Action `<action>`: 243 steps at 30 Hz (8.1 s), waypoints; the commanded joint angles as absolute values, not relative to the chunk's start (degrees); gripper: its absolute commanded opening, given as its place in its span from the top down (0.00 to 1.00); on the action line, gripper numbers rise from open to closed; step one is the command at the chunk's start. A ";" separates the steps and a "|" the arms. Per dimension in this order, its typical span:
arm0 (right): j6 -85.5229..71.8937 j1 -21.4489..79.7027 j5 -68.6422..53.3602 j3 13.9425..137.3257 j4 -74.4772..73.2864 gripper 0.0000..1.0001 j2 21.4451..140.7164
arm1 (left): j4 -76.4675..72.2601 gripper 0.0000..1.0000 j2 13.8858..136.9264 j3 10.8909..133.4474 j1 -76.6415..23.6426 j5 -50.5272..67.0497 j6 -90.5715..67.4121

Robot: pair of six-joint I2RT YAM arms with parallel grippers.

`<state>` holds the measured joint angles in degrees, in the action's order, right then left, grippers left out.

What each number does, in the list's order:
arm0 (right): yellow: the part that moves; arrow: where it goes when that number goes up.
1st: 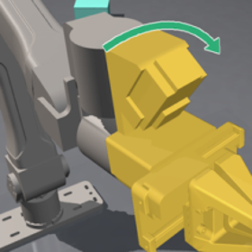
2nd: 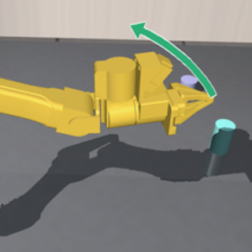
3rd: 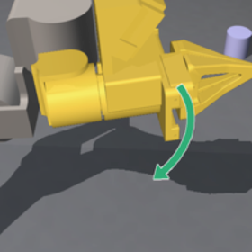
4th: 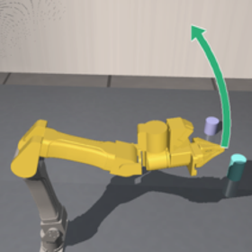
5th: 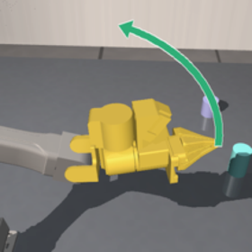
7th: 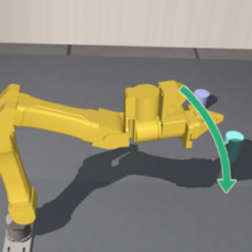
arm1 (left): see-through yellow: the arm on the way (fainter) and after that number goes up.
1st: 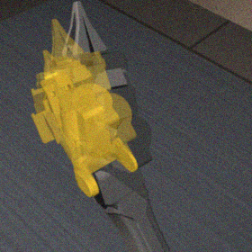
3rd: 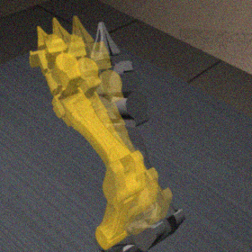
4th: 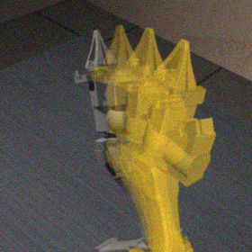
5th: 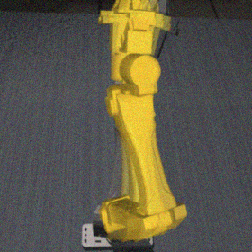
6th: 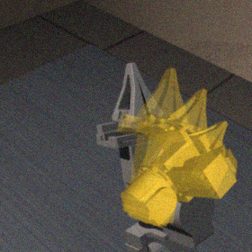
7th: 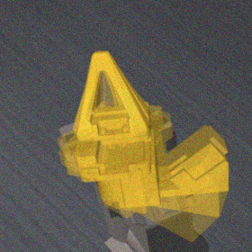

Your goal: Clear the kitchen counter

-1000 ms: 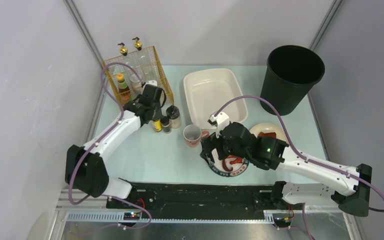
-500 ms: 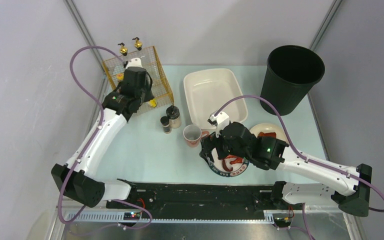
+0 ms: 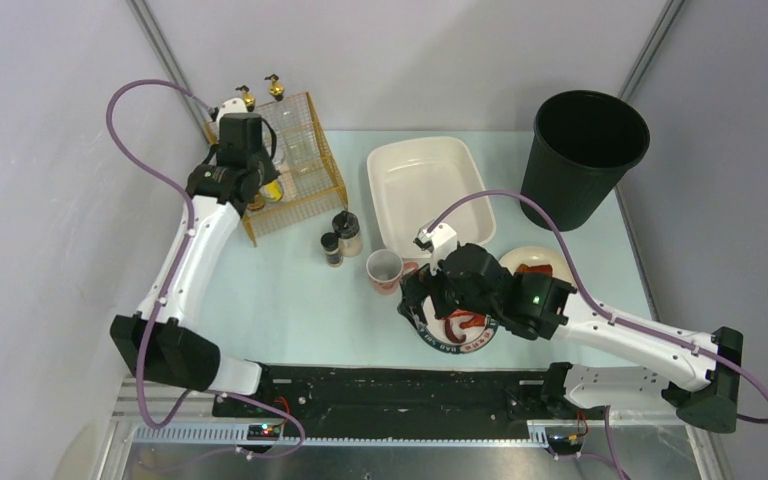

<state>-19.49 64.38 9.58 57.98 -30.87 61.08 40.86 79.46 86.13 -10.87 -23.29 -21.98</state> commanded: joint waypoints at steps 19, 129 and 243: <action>-18.44 64.50 8.64 58.17 -28.31 0.00 62.78 | 37.11 1.00 91.49 87.59 -3.77 -25.83 -25.12; -19.47 62.90 11.61 58.15 -33.16 0.00 57.41 | 29.41 0.94 78.04 63.48 -27.42 -14.42 -19.91; -19.58 64.54 11.92 56.36 -32.60 0.00 54.28 | 34.34 0.00 87.44 82.55 -24.60 -17.97 -23.17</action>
<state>-19.46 64.29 11.35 56.21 -34.00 55.00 34.85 89.01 83.22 -23.20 -18.83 -23.44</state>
